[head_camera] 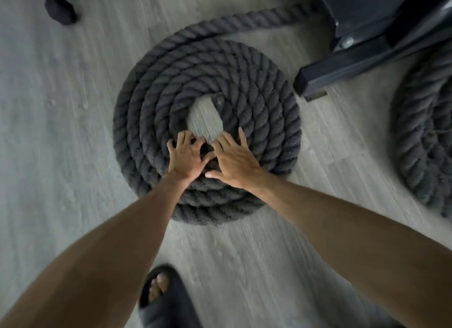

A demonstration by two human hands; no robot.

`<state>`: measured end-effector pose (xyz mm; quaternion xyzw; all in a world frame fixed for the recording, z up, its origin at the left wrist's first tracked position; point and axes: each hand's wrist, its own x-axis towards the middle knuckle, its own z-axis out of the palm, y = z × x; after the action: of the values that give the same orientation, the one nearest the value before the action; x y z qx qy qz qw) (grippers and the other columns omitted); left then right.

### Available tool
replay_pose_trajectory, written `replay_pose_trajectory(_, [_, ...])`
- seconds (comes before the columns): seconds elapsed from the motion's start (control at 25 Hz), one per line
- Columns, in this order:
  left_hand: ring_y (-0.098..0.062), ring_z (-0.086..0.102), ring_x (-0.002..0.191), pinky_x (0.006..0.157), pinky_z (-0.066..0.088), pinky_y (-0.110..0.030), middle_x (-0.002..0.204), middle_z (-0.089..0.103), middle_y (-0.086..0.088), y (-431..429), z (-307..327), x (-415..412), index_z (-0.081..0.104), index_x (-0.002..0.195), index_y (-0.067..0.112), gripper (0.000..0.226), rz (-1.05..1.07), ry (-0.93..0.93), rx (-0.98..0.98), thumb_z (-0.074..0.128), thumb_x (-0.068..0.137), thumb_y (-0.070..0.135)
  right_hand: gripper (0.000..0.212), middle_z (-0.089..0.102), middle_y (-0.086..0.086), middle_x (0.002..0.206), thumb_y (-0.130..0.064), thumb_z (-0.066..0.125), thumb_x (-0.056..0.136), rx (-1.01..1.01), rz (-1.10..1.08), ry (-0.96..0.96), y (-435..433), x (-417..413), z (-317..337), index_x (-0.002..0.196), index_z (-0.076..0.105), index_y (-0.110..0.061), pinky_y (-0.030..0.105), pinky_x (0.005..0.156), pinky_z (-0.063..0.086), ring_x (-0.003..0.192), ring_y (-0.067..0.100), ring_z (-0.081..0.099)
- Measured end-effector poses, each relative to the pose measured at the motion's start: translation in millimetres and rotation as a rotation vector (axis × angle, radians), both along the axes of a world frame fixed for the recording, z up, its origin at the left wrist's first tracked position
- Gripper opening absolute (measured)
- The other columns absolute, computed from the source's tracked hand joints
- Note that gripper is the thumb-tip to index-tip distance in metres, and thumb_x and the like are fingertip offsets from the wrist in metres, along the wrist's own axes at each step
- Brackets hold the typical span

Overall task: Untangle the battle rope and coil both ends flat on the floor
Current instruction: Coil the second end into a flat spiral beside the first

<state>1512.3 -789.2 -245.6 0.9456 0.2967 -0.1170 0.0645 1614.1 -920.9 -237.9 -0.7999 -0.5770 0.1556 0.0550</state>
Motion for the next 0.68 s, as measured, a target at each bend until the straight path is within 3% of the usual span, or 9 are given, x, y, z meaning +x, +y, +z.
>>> replay_pose_trajectory(0.36, [-0.028, 0.039, 0.119, 0.091, 0.04, -0.051, 0.125, 0.049, -0.007, -230.0, 31.1, -58.4, 0.057, 0.121, 0.028, 0.054, 0.027, 0.285, -0.147, 0.037, 0.092, 0.069, 0.083, 0.049, 0.012, 0.143, -0.058, 0.076, 0.075, -0.195, 0.046, 0.046, -225.8, -60.6, 13.1, 0.134, 0.054, -0.005, 0.061, 0.121, 0.012, 0.147, 0.027, 0.031])
replay_pose_trajectory(0.48, [-0.027, 0.041, 0.121, 0.094, 0.041, -0.051, 0.126, 0.051, -0.006, -261.5, 39.3, -51.5, 0.06, 0.122, 0.025, 0.051, -0.041, 0.227, -0.244, 0.037, 0.096, 0.063, 0.082, 0.044, 0.011, 0.15, -0.052, 0.079, 0.076, -0.165, -0.081, 0.048, -270.0, -64.8, 22.9, 0.139, 0.052, -0.006, 0.063, 0.121, 0.012, 0.151, 0.027, 0.024])
replay_pose_trajectory(0.52, [-0.027, 0.043, 0.121, 0.097, 0.04, -0.051, 0.127, 0.051, -0.006, -263.0, 43.8, -52.0, 0.06, 0.121, 0.024, 0.049, -0.031, 0.15, -0.274, 0.042, 0.095, 0.061, 0.08, 0.04, 0.012, 0.154, -0.052, 0.077, 0.08, -0.143, -0.221, 0.061, -280.7, -72.8, 28.2, 0.141, 0.049, -0.009, 0.066, 0.12, 0.009, 0.153, 0.029, 0.021])
replay_pose_trajectory(0.6, [-0.031, 0.04, 0.126, 0.105, 0.032, -0.054, 0.133, 0.047, -0.011, -241.7, 52.2, -58.9, 0.053, 0.129, 0.023, 0.057, 0.14, -0.029, -0.242, 0.052, 0.09, 0.064, 0.09, 0.018, 0.016, 0.164, -0.063, 0.064, 0.084, -0.145, -0.747, 0.151, -294.1, -100.7, 44.5, 0.153, 0.032, -0.016, 0.067, 0.117, -0.009, 0.155, 0.033, 0.005])
replay_pose_trajectory(0.68, [-0.039, 0.023, 0.142, 0.112, 0.015, -0.065, 0.153, 0.028, -0.021, -193.7, 50.7, -65.4, 0.031, 0.149, 0.019, 0.097, 0.474, -0.022, -0.218, 0.053, 0.078, 0.08, 0.115, -0.011, 0.016, 0.167, -0.082, 0.056, 0.076, -0.225, -1.345, 0.417, -291.6, -123.4, 56.7, 0.16, 0.002, -0.024, 0.069, 0.113, -0.012, 0.154, 0.035, -0.015])
